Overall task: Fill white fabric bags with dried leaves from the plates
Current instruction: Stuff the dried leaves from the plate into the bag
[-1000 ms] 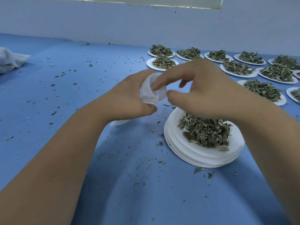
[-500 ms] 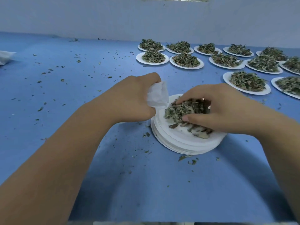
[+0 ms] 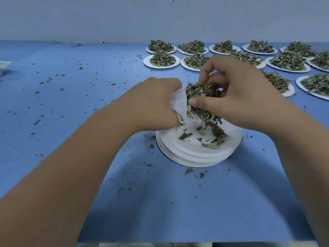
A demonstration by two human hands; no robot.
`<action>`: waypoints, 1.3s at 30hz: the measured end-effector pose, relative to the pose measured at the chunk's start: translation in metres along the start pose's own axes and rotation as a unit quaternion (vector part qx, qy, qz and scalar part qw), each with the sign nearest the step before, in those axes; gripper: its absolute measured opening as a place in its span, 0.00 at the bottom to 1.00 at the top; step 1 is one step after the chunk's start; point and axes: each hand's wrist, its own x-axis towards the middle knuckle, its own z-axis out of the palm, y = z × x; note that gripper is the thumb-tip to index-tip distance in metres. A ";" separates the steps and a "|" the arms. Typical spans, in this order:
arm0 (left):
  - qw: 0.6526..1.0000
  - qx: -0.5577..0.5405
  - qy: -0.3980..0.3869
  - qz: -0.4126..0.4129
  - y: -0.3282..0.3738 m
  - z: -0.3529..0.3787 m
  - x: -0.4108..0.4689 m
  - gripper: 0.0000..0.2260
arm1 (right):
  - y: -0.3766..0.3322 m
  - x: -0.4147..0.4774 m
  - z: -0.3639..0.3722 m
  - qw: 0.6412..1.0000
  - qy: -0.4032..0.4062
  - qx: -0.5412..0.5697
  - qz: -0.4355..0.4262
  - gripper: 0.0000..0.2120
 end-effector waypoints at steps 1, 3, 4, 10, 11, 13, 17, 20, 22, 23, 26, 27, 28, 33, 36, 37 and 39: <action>1.000 -0.006 0.004 0.002 0.002 0.002 0.001 0.13 | 0.000 0.000 0.002 1.000 0.010 -0.003 -0.001 0.13; 1.000 -0.027 0.013 0.008 0.006 0.006 0.003 0.14 | -0.001 -0.001 0.007 1.000 0.017 -0.009 -0.002 0.10; 0.999 -0.036 0.017 0.011 0.008 0.007 0.004 0.14 | -0.001 -0.002 0.008 1.000 0.017 -0.004 0.003 0.08; 1.000 -0.011 0.001 0.003 0.017 0.011 0.009 0.14 | 0.004 -0.006 0.007 0.997 -0.020 0.068 0.016 0.05; 1.000 -0.009 -0.003 0.003 0.018 0.011 0.010 0.13 | 0.005 -0.006 0.005 0.994 -0.048 0.095 0.017 0.08; 1.000 -0.006 -0.006 -0.001 0.018 0.012 0.012 0.11 | 0.006 -0.008 0.001 0.986 -0.095 0.136 0.027 0.15; 1.000 -0.004 -0.013 0.007 0.017 0.016 0.016 0.15 | 0.005 -0.008 0.002 0.987 -0.067 0.141 0.029 0.16; 0.999 -0.028 -0.026 0.039 0.019 0.018 0.017 0.18 | 0.004 -0.005 0.011 0.992 -0.003 0.122 0.035 0.15; 0.998 -0.023 -0.029 0.050 0.020 0.019 0.018 0.18 | 0.004 -0.005 0.016 0.994 0.042 0.097 0.035 0.15; 0.998 -0.027 -0.028 0.054 0.020 0.019 0.018 0.20 | 0.003 -0.005 0.019 0.993 0.060 0.092 0.032 0.13; 0.997 -0.055 -0.023 0.058 0.019 0.016 0.019 0.23 | 0.001 -0.006 0.025 0.993 0.076 0.096 0.005 0.09; 0.996 -0.062 -0.022 0.056 0.017 0.014 0.018 0.24 | 0.001 -0.007 0.024 0.993 0.070 0.096 -0.003 0.09; 0.996 -0.066 -0.022 0.056 0.014 0.012 0.018 0.24 | 0.002 -0.006 0.022 0.993 0.057 0.102 -0.007 0.09; 0.995 -0.083 -0.022 0.041 0.009 0.007 0.020 0.28 | 0.015 -0.007 0.003 0.973 -0.110 0.201 -0.007 0.13; 0.995 -0.085 -0.028 0.035 0.011 0.007 0.021 0.29 | 0.017 -0.006 0.007 0.971 -0.077 0.226 -0.014 0.13; 0.995 -0.083 -0.030 0.038 0.012 0.007 0.021 0.29 | 0.016 -0.006 0.010 0.971 -0.055 0.233 -0.012 0.12; 0.997 -0.060 -0.027 0.047 0.014 0.008 0.022 0.28 | 0.013 -0.004 0.016 0.970 -0.010 0.244 -0.001 0.11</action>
